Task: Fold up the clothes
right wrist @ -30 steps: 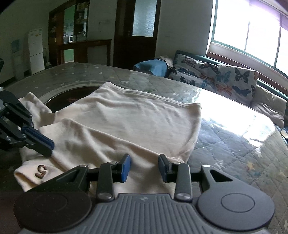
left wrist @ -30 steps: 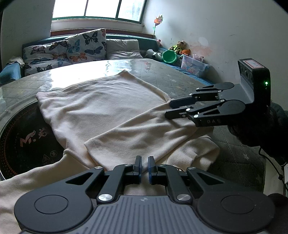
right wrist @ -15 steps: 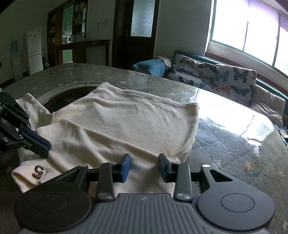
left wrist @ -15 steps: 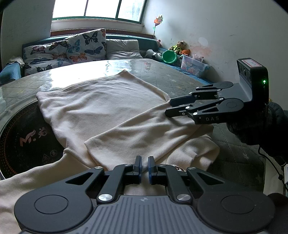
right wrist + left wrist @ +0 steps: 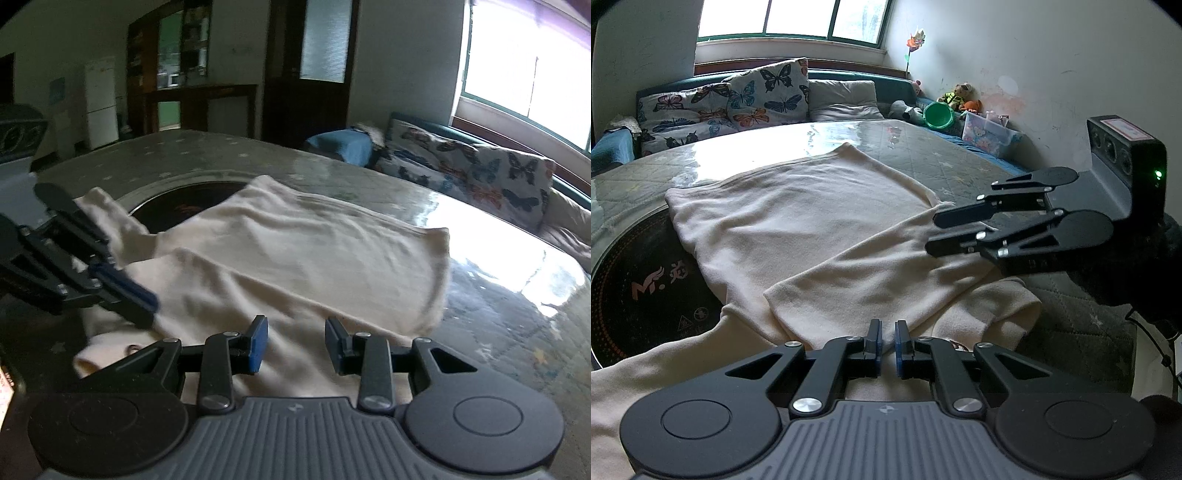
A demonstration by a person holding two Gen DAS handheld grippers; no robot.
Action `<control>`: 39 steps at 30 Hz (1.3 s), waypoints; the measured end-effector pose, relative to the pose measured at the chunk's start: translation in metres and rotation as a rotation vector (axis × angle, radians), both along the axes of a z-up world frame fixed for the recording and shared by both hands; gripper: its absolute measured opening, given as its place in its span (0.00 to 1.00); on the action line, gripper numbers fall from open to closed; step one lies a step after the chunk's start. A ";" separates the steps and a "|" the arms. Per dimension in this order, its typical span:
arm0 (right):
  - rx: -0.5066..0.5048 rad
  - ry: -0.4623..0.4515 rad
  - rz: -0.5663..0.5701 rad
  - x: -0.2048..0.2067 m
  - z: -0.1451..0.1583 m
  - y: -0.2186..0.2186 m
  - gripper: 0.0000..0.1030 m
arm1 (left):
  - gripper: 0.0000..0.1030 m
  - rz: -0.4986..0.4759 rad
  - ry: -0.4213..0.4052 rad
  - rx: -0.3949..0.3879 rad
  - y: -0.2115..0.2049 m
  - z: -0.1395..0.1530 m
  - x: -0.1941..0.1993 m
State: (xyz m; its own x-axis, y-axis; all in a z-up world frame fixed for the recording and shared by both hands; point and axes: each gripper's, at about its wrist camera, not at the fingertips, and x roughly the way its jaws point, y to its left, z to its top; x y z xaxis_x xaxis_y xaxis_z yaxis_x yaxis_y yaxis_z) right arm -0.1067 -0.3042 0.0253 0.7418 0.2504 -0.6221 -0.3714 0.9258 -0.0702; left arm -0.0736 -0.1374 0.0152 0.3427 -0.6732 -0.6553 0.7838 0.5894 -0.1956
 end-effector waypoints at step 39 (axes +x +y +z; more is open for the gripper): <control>-0.016 -0.007 0.076 -0.005 -0.002 0.030 0.33 | 0.15 0.095 -0.021 -0.043 0.028 0.016 -0.004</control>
State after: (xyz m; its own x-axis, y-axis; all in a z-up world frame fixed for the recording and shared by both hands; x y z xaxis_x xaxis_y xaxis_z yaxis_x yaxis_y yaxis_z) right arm -0.1118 -0.2743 0.0229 0.7252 0.2962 -0.6215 -0.4398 0.8938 -0.0873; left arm -0.0771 -0.1091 0.0313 0.4197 -0.6642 -0.6187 0.7292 0.6526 -0.2059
